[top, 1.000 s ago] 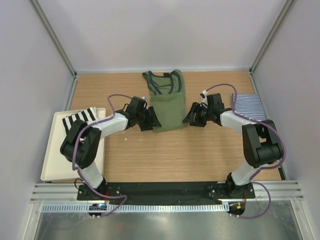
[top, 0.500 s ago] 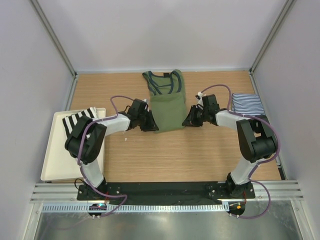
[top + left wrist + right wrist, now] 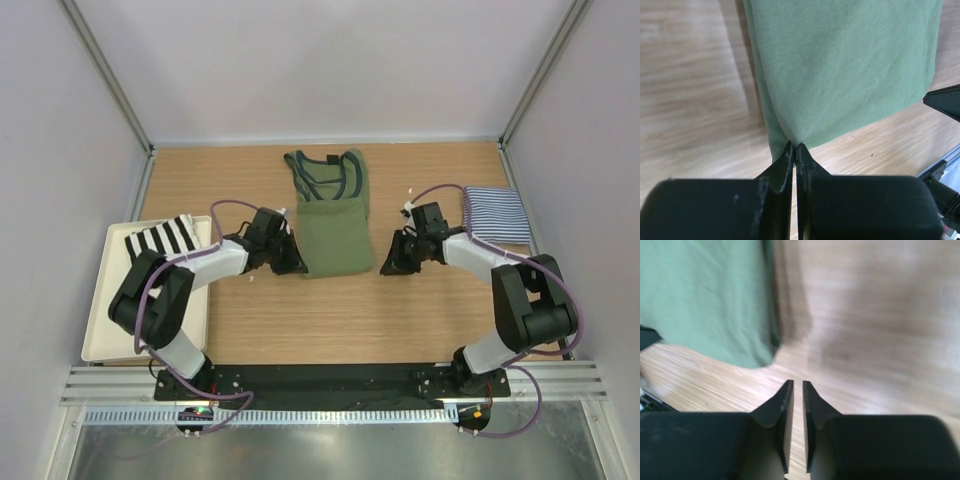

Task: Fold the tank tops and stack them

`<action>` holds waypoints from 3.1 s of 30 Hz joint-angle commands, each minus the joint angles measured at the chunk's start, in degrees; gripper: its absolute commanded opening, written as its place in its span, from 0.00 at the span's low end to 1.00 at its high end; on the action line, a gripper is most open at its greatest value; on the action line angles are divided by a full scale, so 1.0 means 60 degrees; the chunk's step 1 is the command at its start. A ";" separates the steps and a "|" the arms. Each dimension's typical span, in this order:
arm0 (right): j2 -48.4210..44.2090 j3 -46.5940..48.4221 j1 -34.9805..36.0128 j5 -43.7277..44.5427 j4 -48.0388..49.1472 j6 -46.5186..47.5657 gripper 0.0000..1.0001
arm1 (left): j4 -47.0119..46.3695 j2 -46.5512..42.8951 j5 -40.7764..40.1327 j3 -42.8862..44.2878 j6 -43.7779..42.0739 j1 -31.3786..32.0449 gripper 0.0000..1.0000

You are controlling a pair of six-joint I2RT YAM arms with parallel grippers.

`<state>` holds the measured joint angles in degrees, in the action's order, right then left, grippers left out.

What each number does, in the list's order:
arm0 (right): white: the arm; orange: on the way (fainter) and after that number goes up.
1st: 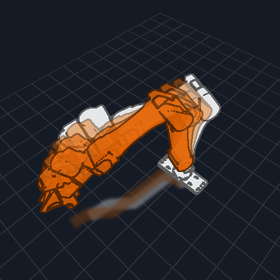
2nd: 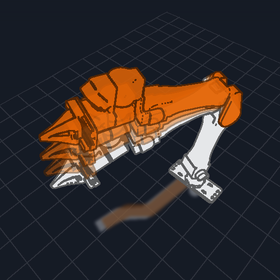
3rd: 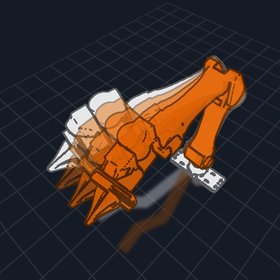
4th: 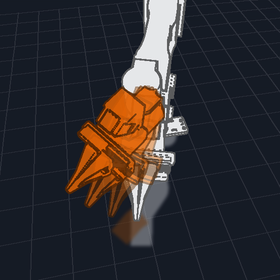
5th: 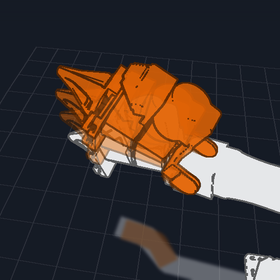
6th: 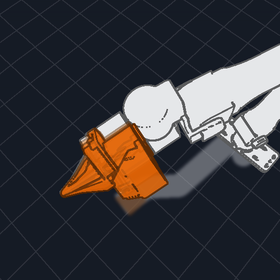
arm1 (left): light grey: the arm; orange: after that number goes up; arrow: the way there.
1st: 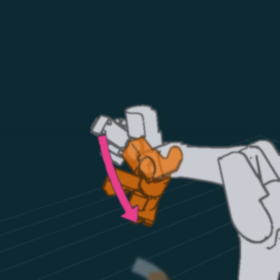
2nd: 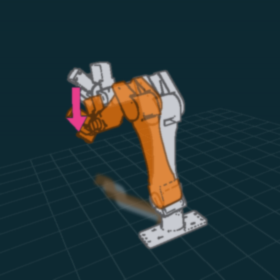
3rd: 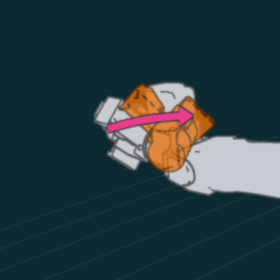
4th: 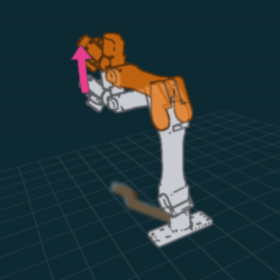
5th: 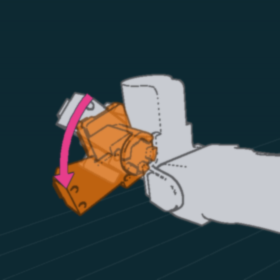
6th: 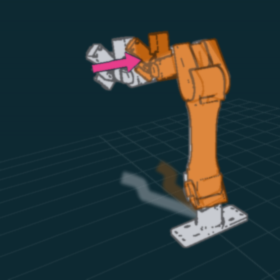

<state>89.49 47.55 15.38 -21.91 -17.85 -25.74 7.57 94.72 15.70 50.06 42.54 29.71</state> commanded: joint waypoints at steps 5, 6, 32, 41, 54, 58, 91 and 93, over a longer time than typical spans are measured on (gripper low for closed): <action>-0.1730 -0.1068 0.0409 -0.0332 -0.0003 0.0261 0.51 | 0.0408 -0.1225 0.0254 -0.1063 -0.0250 0.0101 0.00; -0.1891 -0.1273 0.0599 -0.0318 0.0189 0.0290 0.56 | 0.0393 -0.1240 0.0254 -0.1165 -0.0264 0.0101 0.00; 0.0393 0.0191 0.3369 0.2392 0.1422 0.1096 0.05 | 0.1242 -0.1138 0.0224 -0.0492 -0.0924 0.0028 0.00; -0.0881 -0.0571 0.3399 0.2787 -0.0422 0.0716 0.01 | 0.1726 -0.1620 0.0034 -0.0769 -0.1056 -0.0074 0.00; -0.2361 -0.1435 0.3458 0.1689 -0.1245 -0.0149 0.06 | 0.1287 -0.2923 0.0430 -0.2161 -0.0324 0.0408 0.32; -0.2494 -0.1567 0.3501 0.1572 -0.1099 -0.0193 0.13 | 0.1097 -0.3525 0.0283 -0.2601 -0.0235 0.0482 0.46; -0.6576 -0.0968 0.3517 0.0109 -0.3337 -0.1116 0.01 | 0.2663 -0.6658 0.0195 -0.2133 0.1287 0.2546 0.00; -0.6858 -0.0792 0.3531 -0.0097 -0.3601 -0.1189 0.02 | 0.2925 -0.7242 0.0166 -0.2089 0.1536 0.2751 0.00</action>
<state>51.51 38.98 36.23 -19.03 -35.79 -30.94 20.82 55.16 16.84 35.57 48.45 44.51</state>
